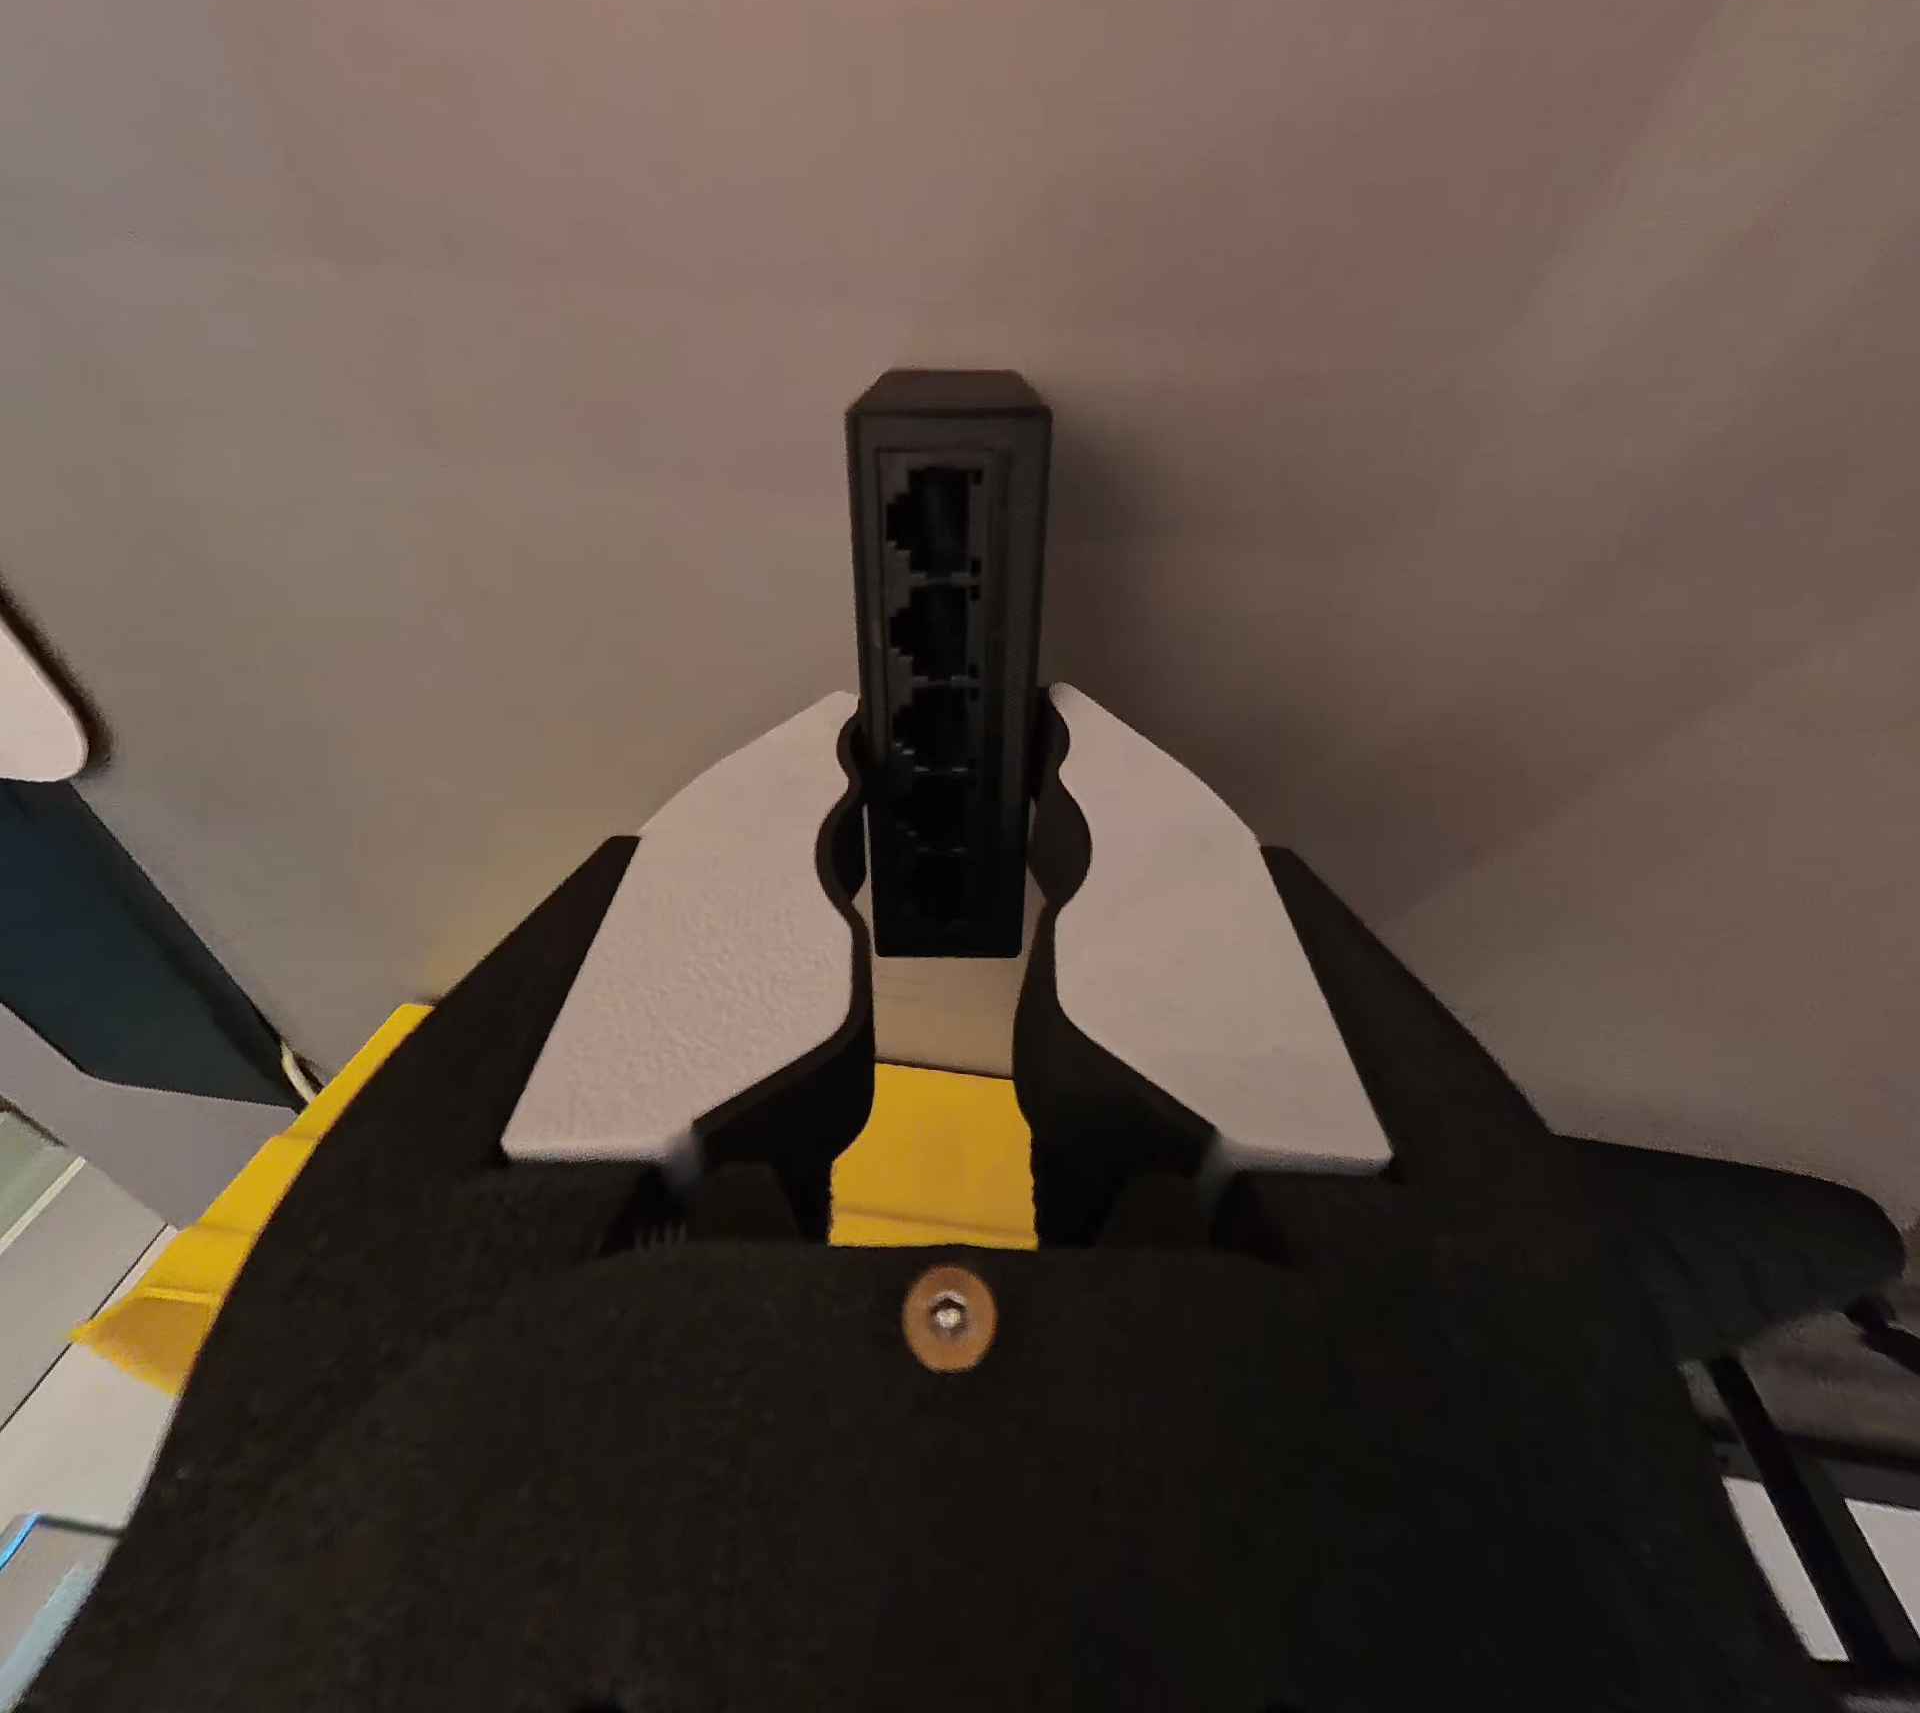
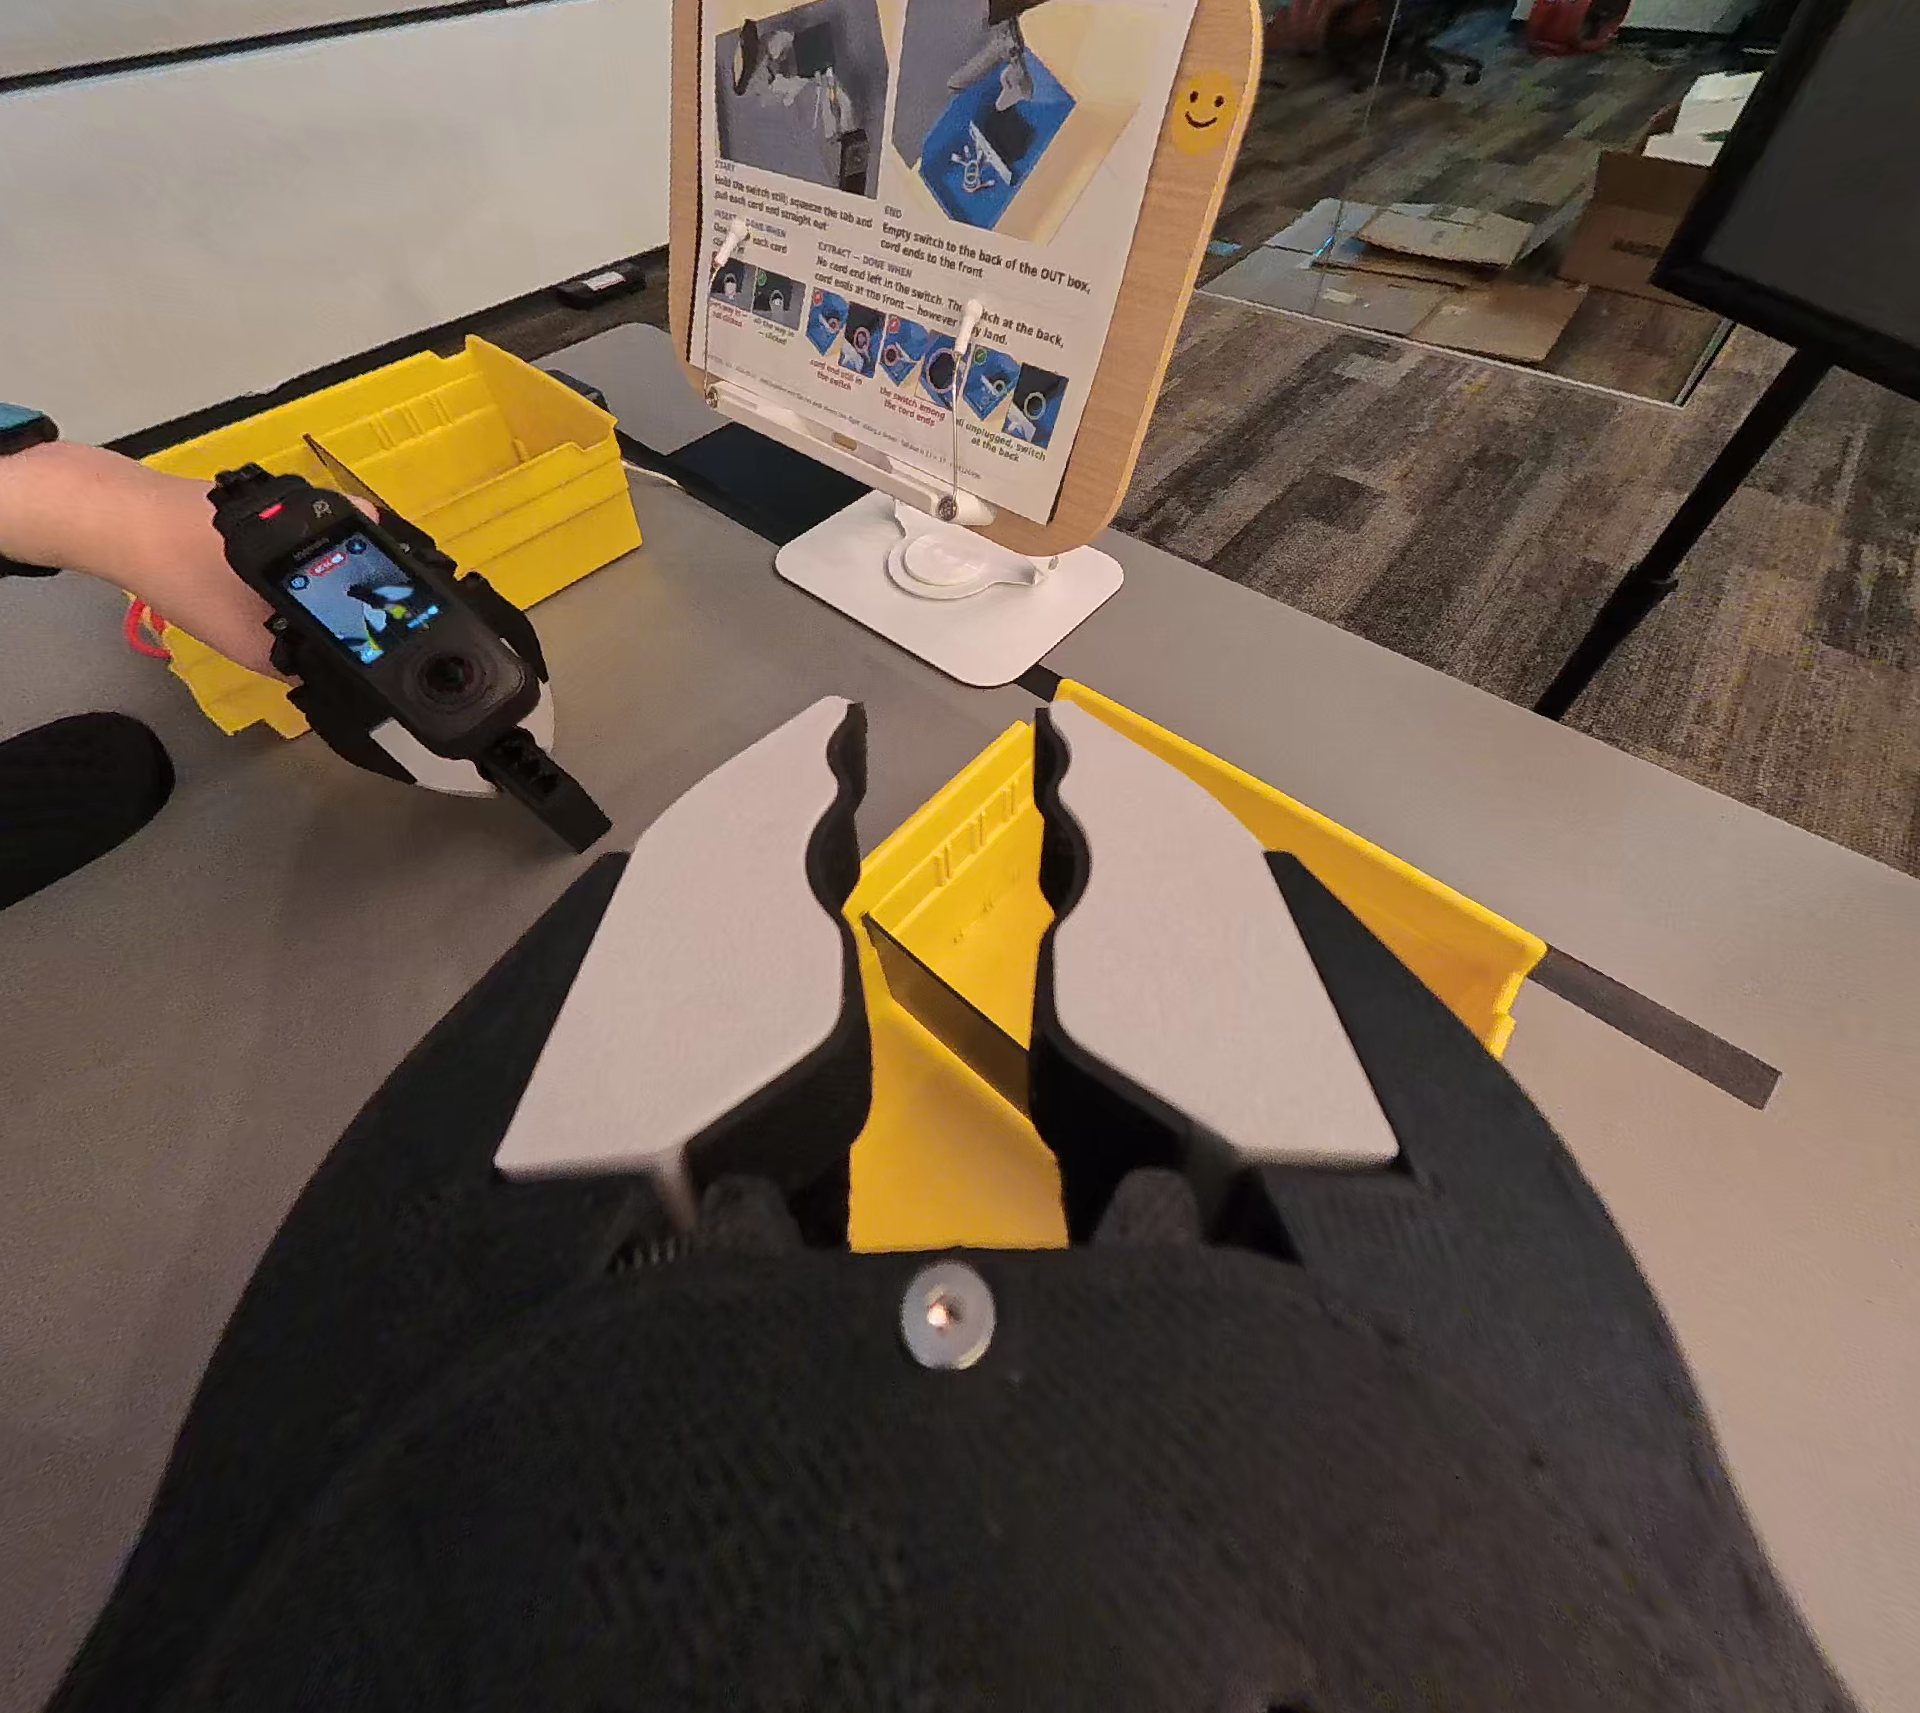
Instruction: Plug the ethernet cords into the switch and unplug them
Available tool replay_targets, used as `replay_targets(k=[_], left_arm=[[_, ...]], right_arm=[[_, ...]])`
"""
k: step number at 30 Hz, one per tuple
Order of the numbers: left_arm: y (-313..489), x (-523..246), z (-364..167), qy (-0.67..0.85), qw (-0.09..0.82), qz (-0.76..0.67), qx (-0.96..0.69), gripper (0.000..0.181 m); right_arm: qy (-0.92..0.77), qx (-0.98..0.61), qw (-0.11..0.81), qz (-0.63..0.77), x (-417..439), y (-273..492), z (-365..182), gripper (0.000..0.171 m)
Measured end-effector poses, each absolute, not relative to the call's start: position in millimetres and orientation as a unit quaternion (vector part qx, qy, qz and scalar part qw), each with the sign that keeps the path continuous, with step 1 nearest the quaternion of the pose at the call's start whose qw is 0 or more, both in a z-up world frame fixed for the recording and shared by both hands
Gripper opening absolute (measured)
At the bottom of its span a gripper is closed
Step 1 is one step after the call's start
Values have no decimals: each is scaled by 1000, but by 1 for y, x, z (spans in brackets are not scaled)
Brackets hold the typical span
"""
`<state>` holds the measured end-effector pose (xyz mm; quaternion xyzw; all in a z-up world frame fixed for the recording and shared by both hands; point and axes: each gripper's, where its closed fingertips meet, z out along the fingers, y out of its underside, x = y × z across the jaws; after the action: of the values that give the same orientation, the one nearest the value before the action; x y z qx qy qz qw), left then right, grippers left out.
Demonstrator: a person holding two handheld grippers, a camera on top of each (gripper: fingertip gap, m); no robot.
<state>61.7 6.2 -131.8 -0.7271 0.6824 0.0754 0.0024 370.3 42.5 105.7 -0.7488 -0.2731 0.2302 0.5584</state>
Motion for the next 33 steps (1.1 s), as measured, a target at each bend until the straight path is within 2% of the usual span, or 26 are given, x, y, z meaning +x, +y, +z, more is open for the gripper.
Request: replay_targets(k=[5, 13, 19, 23, 28, 33], left_arm=[[6, 55, -137, 683, 1, 91, -724, 28], [14, 59, -112, 661, 79, 72, -743, 38], [26, 34, -44, 582, 209, 75, -782, 36], [20, -26, 0, 508, 283, 90, -808, 34], [-2, -149, -4, 413, 247, 149, -864, 28], [-51, -188, -53, 379, 183, 31, -906, 28]], right_arm=[[-276, -751, 553, 233, 371, 42, 103, 32], [-290, -754, 545, 224, 364, 43, 100, 32], [-298, -753, 547, 213, 361, 44, 100, 32], [-299, -754, 548, 206, 361, 45, 100, 32], [-297, -758, 546, 197, 363, 47, 98, 32], [-305, -763, 540, 184, 359, 48, 94, 32]])
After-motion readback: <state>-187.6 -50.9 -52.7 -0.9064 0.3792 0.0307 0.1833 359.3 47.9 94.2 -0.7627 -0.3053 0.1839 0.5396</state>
